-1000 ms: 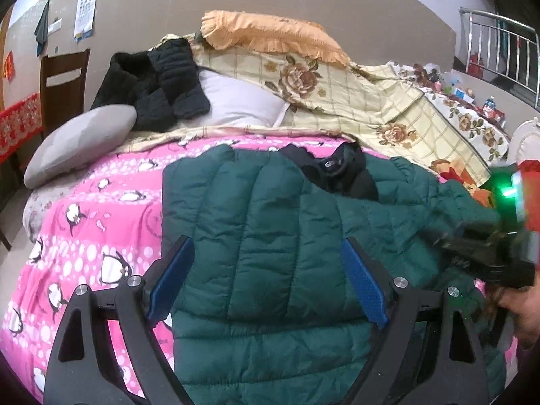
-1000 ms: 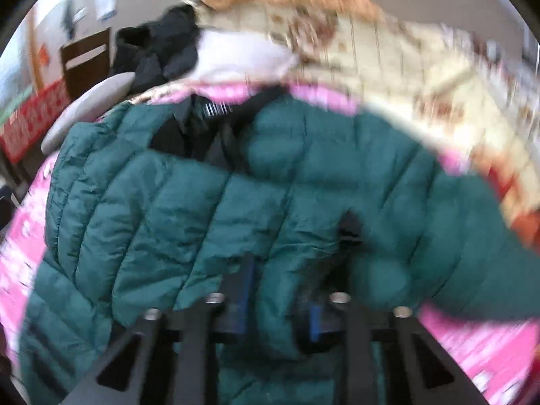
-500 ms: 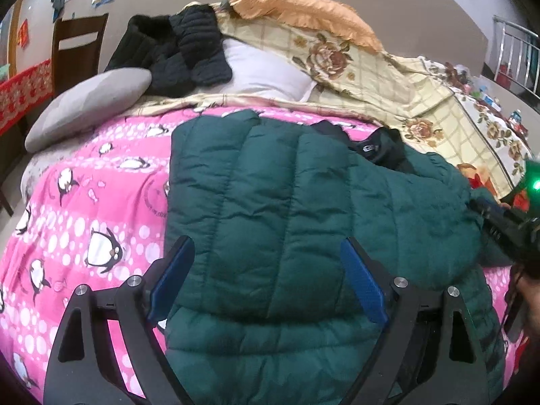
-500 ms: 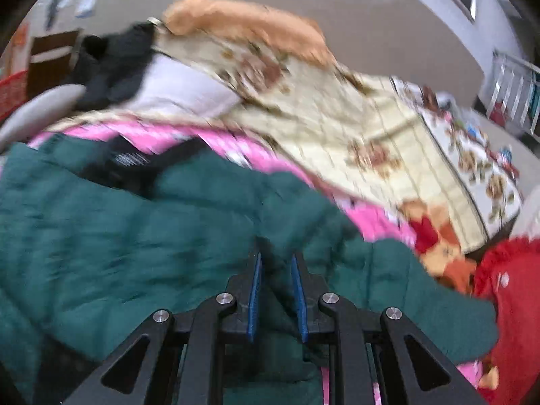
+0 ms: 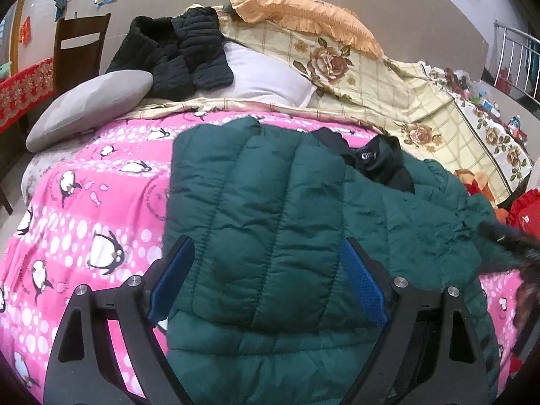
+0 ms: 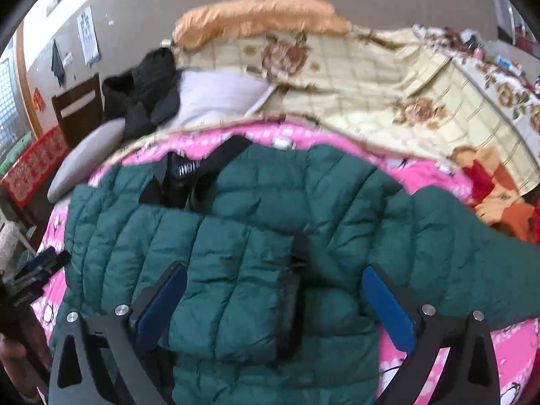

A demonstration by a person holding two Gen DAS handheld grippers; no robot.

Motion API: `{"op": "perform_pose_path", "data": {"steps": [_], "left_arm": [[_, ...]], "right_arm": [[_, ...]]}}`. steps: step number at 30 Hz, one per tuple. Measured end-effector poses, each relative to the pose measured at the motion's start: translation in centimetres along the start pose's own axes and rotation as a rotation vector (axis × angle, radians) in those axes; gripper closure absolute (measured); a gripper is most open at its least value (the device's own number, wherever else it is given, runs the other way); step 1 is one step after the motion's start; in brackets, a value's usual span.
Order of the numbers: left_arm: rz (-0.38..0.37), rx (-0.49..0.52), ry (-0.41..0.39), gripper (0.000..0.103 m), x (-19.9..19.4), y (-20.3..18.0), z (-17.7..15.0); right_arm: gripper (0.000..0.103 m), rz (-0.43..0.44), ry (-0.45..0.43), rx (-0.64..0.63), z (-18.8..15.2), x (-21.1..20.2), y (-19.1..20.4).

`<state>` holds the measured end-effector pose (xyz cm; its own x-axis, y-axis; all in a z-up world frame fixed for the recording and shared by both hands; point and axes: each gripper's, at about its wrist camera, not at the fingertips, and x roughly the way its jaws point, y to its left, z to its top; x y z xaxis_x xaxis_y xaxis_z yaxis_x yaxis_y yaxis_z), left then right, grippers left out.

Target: Fold large clothes

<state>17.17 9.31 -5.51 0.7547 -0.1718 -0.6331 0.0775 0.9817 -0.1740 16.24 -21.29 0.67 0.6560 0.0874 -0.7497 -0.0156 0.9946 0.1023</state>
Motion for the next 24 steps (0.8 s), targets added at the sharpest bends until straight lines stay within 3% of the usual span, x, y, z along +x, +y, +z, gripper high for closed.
{"op": "perform_pose_path", "data": {"steps": [1,3,5,6,8,10,13,16,18,20,21,23,24], "left_arm": [[0.000,-0.002,-0.004,0.015,-0.3,0.1,0.1],[0.004,-0.007,-0.015,0.015,-1.0,0.7,0.3],[0.004,-0.012,-0.020,0.015,-1.3,1.1,0.6],[0.005,-0.012,-0.019,0.015,-1.3,1.2,0.7],[0.005,-0.010,-0.021,0.015,-1.1,1.1,0.9],[0.004,-0.015,-0.020,0.015,-0.7,0.9,1.2],[0.002,-0.044,0.001,0.015,0.7,0.9,1.3],[-0.005,-0.070,0.045,0.015,2.5,0.9,0.7],[0.005,-0.071,0.068,0.015,3.5,0.7,0.3],[0.018,-0.060,0.067,0.015,3.7,0.5,0.1],[0.020,-0.058,0.066,0.015,3.7,0.5,0.1],[0.026,-0.059,0.062,0.015,3.5,0.6,0.1],[0.023,-0.062,0.058,0.015,3.3,0.7,0.2]], "right_arm": [[0.001,-0.008,0.024,0.010,-0.2,1.2,0.0],[0.017,-0.004,0.087,0.030,-0.8,3.4,-0.2],[0.075,0.076,0.171,0.047,-1.7,5.8,-0.1],[0.082,0.086,0.179,0.027,-1.9,6.1,0.5],[0.096,0.042,0.104,-0.091,-1.7,5.0,2.3],[0.096,-0.029,-0.020,-0.170,-0.6,2.5,3.4],[0.096,-0.131,-0.137,-0.178,0.9,0.3,2.1],[0.096,-0.192,-0.064,-0.120,1.0,3.0,-0.5],[0.096,-0.163,0.010,-0.076,0.2,5.3,-1.7],[0.093,-0.132,0.018,-0.046,-0.6,5.7,-2.4],[0.087,-0.137,0.010,-0.043,-0.9,5.5,-2.4],[0.047,-0.131,0.002,-0.023,-1.0,4.3,-2.6],[0.041,-0.117,-0.014,-0.009,-0.9,3.4,-2.9]]}}
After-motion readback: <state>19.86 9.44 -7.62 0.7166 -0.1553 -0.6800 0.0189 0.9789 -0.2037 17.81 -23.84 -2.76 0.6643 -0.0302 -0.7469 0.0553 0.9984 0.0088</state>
